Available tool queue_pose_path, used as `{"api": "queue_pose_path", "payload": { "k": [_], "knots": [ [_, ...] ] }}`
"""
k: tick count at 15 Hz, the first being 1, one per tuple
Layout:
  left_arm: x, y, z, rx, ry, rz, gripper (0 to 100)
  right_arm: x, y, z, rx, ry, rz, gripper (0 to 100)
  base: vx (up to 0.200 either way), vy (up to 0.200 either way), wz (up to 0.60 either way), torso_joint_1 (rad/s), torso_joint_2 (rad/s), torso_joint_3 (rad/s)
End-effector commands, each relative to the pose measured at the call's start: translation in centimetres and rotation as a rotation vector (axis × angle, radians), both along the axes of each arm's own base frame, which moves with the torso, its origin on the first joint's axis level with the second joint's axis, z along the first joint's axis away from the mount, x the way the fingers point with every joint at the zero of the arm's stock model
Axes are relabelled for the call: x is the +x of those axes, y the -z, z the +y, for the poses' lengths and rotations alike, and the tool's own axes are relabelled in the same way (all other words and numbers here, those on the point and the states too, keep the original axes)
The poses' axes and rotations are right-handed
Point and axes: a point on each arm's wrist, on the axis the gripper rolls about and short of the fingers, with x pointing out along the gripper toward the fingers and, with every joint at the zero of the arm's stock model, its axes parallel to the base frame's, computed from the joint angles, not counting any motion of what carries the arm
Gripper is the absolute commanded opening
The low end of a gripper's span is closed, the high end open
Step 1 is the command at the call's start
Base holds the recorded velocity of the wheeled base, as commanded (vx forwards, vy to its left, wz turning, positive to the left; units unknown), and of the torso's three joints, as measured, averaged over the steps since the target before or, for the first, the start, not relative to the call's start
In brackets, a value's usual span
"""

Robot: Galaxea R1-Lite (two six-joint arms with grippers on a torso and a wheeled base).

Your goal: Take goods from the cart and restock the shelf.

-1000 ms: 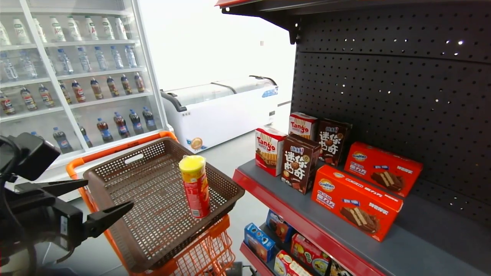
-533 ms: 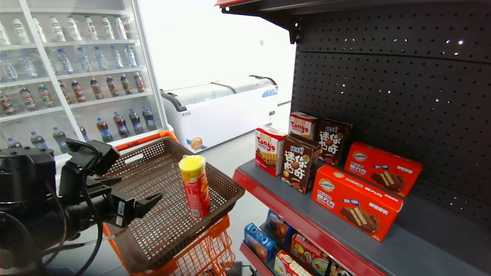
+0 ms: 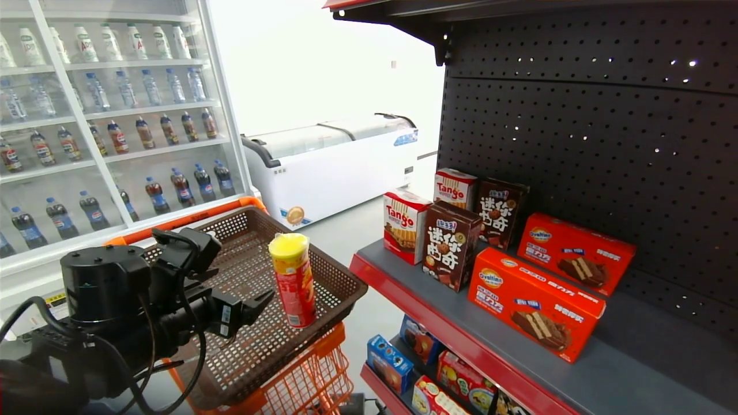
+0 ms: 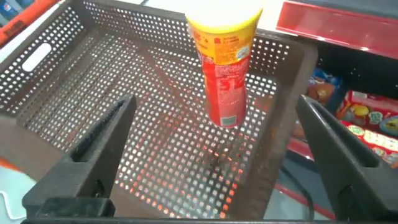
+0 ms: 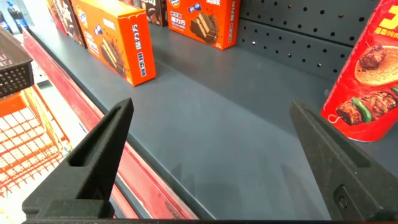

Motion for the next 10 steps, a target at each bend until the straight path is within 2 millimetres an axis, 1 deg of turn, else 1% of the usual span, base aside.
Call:
{"api": "queue_pose_path", "payload": {
  "k": [1, 3, 6, 8, 10],
  "knots": [
    [1.3, 2.5, -0.2, 0.012, -0.005, 0.053, 100, 0.0, 0.0, 0.0, 0.0, 0.0, 0.0, 100, 0.0, 0.0, 0.0, 0.0, 0.0, 0.0],
    [3.1, 4.0, -0.6, 0.001, -0.005, 0.002, 100, 0.0, 0.0, 0.0, 0.0, 0.0, 0.0, 100, 0.0, 0.0, 0.0, 0.0, 0.0, 0.0],
    [4.4, 5.5, -1.0, 0.008, 0.003, -0.012, 100, 0.0, 0.0, 0.0, 0.0, 0.0, 0.0, 100, 0.0, 0.0, 0.0, 0.0, 0.0, 0.0],
    [6.0, 6.1, -1.4, -0.002, 0.003, -0.06, 100, 0.0, 0.0, 0.0, 0.0, 0.0, 0.0, 100, 0.0, 0.0, 0.0, 0.0, 0.0, 0.0],
    [6.7, 6.5, -1.5, -0.005, 0.001, -0.074, 100, 0.0, 0.0, 0.0, 0.0, 0.0, 0.0, 100, 0.0, 0.0, 0.0, 0.0, 0.0, 0.0]
  ]
}}
